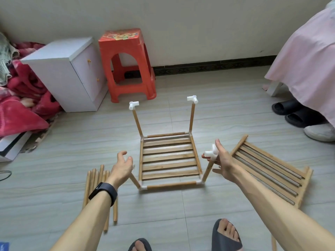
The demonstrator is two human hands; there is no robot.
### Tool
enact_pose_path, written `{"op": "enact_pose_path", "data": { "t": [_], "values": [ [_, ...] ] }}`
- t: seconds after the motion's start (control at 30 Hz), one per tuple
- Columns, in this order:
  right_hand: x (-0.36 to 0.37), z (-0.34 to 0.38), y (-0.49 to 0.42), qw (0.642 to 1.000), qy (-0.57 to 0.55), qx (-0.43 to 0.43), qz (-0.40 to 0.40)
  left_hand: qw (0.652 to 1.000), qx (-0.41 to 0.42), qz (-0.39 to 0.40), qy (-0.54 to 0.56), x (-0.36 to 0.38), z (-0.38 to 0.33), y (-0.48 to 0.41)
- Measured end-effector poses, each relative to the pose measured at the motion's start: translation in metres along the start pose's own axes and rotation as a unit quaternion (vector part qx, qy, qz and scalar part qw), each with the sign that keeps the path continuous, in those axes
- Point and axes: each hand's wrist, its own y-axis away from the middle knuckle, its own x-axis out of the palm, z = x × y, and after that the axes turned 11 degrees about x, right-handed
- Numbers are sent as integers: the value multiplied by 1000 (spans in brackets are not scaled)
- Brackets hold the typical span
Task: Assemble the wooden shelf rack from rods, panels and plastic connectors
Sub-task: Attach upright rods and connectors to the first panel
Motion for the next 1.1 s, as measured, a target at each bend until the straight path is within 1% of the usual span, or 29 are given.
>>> {"op": "enact_pose_path", "data": {
  "t": [0.07, 0.1, 0.17, 0.23, 0.33, 0.4, 0.47, 0.6, 0.67, 0.77, 0.87, 1.0, 1.03, 1.1],
  "values": [
    [-6, 14, -6, 1000, -1, 19, -4, 999, -26, -5, 26, -2, 1, -2],
    [-7, 22, -8, 999, 18, 35, -4, 999, -27, -2, 34, -1, -1, -3],
    [-4, 38, -10, 994, 86, 66, -6, 1000, -10, 1, 20, -3, -6, -8],
    [5, 46, -12, 987, 136, 80, -31, 999, -29, 5, 13, -4, -10, -15],
    [25, 36, -14, 976, 165, 71, -125, 995, -97, 31, 18, -4, -5, -22],
    [35, 28, -13, 971, 177, 49, -150, 988, -138, 38, 58, -1, 0, -24],
    [35, 25, -13, 971, 180, 25, -153, 985, -154, 32, 75, 1, 3, -28],
    [29, 18, -20, 980, 137, -8, -143, 981, -165, 24, 98, 2, 2, -31],
    [25, 15, -23, 977, 156, -26, -144, 979, -173, 26, 100, 1, 1, -30],
    [14, 13, -28, 974, 200, -46, -98, 978, -183, 34, 97, -1, 2, -28],
    [8, 14, -29, 980, 185, -36, -58, 978, -180, 27, 98, -1, 4, -27],
    [11, 17, -19, 980, 185, -31, -64, 979, -181, 25, 86, 1, 9, -29],
    [11, 20, -17, 985, 164, -9, -54, 980, -181, 27, 81, 2, 10, -30],
    [9, 24, -14, 997, 64, 49, 4, 981, -179, 26, 71, 3, 10, -31]
  ]
}}
